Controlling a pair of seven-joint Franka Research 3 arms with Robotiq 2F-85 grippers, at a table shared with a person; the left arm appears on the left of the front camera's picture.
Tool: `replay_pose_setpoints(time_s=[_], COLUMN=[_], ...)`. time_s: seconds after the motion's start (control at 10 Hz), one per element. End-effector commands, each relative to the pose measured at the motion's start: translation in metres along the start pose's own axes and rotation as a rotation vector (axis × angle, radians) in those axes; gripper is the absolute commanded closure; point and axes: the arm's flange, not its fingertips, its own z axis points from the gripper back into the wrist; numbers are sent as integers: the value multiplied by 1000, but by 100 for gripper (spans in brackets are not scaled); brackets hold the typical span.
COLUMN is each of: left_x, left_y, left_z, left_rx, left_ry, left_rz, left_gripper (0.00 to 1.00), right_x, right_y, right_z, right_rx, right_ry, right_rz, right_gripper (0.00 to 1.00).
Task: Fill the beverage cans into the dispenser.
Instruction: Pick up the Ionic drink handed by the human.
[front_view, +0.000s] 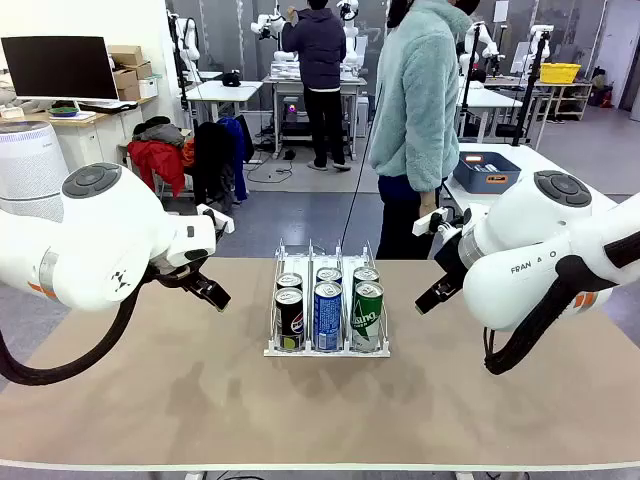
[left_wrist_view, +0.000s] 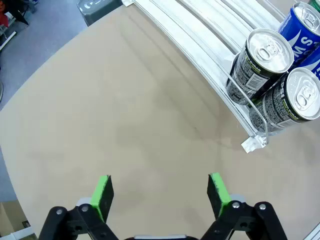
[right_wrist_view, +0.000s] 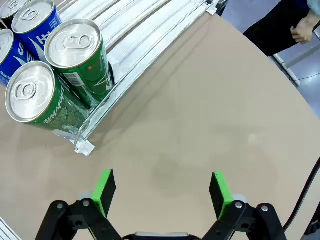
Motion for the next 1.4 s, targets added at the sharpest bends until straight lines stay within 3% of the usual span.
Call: replay_pose_setpoints(time_s=[0.0, 1.3], left_x=[0, 1], left_y=[0, -3], left_z=[0, 0], left_rx=[0, 0], left_ry=[0, 0], left_rz=[0, -7], left_gripper=[0, 0], right_x=[0, 0], right_y=[0, 0], right_z=[0, 0], right_rx=[0, 0], right_ry=[0, 0], right_rz=[0, 1], right_gripper=[0, 0])
